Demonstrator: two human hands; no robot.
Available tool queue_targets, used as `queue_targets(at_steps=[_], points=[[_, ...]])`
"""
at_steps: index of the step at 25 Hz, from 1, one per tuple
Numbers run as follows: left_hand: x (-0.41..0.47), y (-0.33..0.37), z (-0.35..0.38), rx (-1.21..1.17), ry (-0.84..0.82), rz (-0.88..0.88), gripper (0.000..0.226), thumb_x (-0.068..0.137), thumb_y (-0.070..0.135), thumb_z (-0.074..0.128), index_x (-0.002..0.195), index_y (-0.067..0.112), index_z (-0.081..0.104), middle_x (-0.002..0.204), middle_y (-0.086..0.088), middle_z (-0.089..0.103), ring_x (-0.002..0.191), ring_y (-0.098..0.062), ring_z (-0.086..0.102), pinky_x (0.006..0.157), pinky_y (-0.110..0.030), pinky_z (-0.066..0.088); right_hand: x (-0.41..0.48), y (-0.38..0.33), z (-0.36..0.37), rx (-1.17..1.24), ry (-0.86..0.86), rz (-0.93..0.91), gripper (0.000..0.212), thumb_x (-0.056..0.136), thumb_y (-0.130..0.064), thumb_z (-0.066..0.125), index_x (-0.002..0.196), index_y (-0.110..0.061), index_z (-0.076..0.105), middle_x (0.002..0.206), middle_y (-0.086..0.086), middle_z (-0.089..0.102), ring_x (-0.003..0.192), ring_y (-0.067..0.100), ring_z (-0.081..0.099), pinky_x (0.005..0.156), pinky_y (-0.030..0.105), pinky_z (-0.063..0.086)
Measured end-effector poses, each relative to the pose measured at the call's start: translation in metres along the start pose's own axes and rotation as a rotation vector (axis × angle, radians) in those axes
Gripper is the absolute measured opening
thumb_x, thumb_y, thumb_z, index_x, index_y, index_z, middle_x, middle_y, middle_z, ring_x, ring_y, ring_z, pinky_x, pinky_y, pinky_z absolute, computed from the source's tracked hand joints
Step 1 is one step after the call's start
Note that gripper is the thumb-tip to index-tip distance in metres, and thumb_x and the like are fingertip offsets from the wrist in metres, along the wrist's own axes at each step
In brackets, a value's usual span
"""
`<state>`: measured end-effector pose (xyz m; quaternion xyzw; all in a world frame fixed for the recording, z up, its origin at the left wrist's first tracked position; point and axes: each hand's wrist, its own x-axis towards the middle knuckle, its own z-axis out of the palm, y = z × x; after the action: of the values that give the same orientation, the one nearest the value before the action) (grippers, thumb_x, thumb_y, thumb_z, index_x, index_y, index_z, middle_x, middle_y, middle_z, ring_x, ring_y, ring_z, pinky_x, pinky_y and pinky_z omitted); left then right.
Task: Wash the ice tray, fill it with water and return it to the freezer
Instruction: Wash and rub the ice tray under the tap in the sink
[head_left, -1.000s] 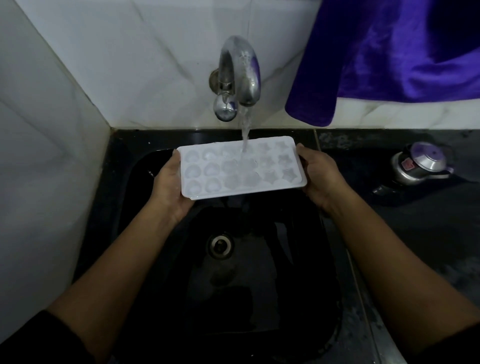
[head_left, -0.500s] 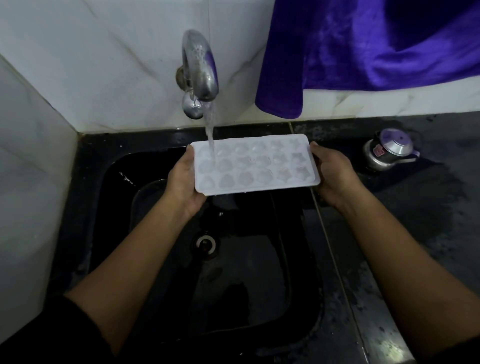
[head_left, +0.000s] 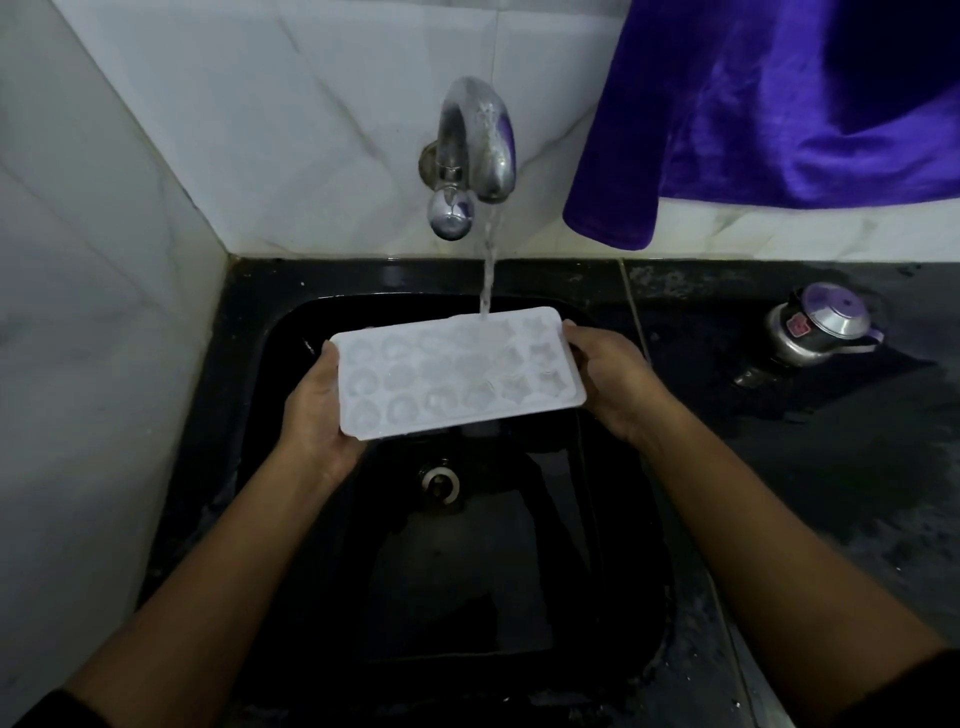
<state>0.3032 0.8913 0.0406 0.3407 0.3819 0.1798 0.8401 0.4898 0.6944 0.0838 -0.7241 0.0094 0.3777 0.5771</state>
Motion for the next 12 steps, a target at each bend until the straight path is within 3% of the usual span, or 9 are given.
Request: queue_targets(at_steps=[5, 9, 12], points=[[-0.013, 0.015, -0.026, -0.049, 0.089, -0.003, 0.053, 0.109, 0.050, 0.038, 0.131, 0.011, 0.067, 0.126, -0.014, 0.075, 0.104, -0.031, 0.077, 0.069, -0.041, 0.066, 0.014, -0.032, 0.034, -0.260, -0.070, -0.070, 0.036, 0.107, -0.042, 0.050, 0.111, -0.015, 0.074, 0.102, 0.006, 0.079, 0.095, 0.024, 0.076, 0.083, 0.039, 0.060], [-0.021, 0.019, -0.036, -0.038, 0.142, 0.011, 0.052, 0.108, 0.049, 0.044, 0.131, 0.009, 0.068, 0.126, -0.016, 0.075, 0.108, -0.033, 0.076, 0.073, -0.042, 0.066, 0.042, -0.090, 0.067, -0.240, -0.077, -0.203, 0.034, 0.104, -0.038, 0.054, 0.122, -0.012, 0.066, 0.107, 0.008, 0.075, 0.099, 0.025, 0.072, 0.089, 0.040, 0.059], [-0.028, 0.019, -0.039, -0.053, 0.153, 0.027, 0.049, 0.108, 0.047, 0.046, 0.121, 0.010, 0.074, 0.121, -0.016, 0.076, 0.099, -0.031, 0.078, 0.068, -0.040, 0.066, 0.061, -0.110, 0.087, -0.187, -0.096, -0.146, 0.034, 0.103, -0.030, 0.061, 0.126, -0.005, 0.063, 0.095, 0.011, 0.069, 0.083, 0.026, 0.072, 0.061, 0.030, 0.059]])
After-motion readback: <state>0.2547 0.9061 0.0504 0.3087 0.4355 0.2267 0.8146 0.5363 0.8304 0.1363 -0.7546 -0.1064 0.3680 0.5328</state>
